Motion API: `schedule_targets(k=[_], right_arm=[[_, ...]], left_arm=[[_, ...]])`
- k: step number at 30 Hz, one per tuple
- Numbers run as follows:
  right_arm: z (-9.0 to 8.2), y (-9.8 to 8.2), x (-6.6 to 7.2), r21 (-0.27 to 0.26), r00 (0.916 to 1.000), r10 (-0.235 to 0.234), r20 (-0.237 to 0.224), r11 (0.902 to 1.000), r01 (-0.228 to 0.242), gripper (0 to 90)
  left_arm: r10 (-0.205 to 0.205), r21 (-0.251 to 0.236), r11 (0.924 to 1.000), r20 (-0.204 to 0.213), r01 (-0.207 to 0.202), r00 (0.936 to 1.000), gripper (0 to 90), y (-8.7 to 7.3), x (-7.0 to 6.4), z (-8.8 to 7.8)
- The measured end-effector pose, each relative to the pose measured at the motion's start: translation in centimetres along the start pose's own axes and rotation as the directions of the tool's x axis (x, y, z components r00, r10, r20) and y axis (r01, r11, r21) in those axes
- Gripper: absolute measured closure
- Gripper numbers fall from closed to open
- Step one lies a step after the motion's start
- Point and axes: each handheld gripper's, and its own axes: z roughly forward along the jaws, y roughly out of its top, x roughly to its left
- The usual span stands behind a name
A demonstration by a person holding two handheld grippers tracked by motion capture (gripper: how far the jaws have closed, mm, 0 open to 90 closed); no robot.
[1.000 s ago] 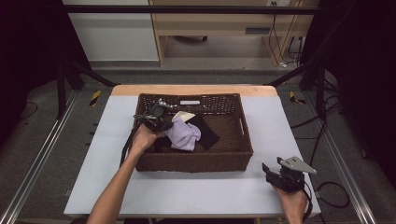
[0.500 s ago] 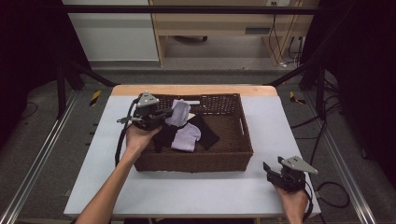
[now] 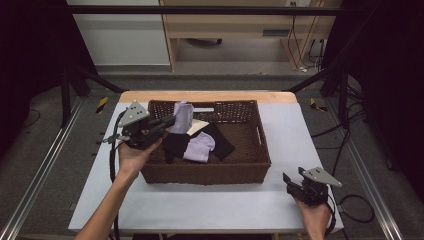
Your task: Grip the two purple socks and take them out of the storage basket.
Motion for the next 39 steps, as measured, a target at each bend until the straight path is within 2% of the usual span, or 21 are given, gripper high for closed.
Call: schedule_targets(k=[1,2,4,7,12,20,25,27,32,39], right_arm=[[0.0,0.0,0.0,-0.001,1.0000,-0.001,-0.001,1.0000,0.001,38.9],[-0.1,0.0,0.0,-0.002,1.0000,-0.003,-0.001,1.0000,0.003,39.0],[-0.1,0.0,0.0,-0.003,1.0000,-0.006,0.002,1.0000,0.007,39.1],[-0.1,0.1,0.0,-0.005,1.0000,0.001,0.003,1.0000,-0.001,39.1],[-0.1,0.1,0.0,-0.008,1.0000,-0.001,0.005,1.0000,0.002,39.2],[-0.3,0.1,0.1,-0.010,1.0000,0.001,0.005,0.9999,-0.001,39.3],[-0.3,0.1,0.1,-0.011,1.0000,-0.005,0.005,0.9999,0.005,39.5],[-0.3,0.1,0.2,-0.010,1.0000,-0.002,0.006,0.9999,0.002,39.6],[-0.3,0.0,0.3,-0.006,1.0000,-0.006,0.006,1.0000,0.006,39.7],[-0.4,0.0,0.4,-0.008,1.0000,-0.003,0.003,1.0000,0.003,39.7]], left_arm=[[0.000,0.000,1.0000,0.000,0.000,1.0000,86.9,0.0,0.0,0.0],[0.011,-0.022,0.9997,0.004,-0.011,0.9999,87.0,-0.2,-0.8,-0.9],[0.014,-0.029,0.9995,0.012,-0.013,0.9998,86.9,-0.3,-1.0,-1.2],[0.013,-0.049,0.9987,0.040,-0.011,0.9991,86.9,-0.7,-2.1,-2.8],[0.021,-0.074,0.9971,0.072,-0.015,0.9972,86.9,-1.2,-3.1,-4.4],[0.035,-0.077,0.9966,0.103,-0.027,0.9941,86.8,-2.2,-4.6,-5.6],[0.039,-0.068,0.9972,0.128,-0.030,0.9910,86.9,-3.1,-5.4,-6.0],[0.034,-0.057,0.9981,0.154,-0.026,0.9875,86.8,-3.7,-6.0,-6.3],[0.037,-0.036,0.9989,0.181,-0.031,0.9828,86.8,-5.0,-6.8,-6.6],[0.031,0.057,0.9974,0.216,-0.044,0.9759,86.8,-7.9,-7.9,-5.9]])
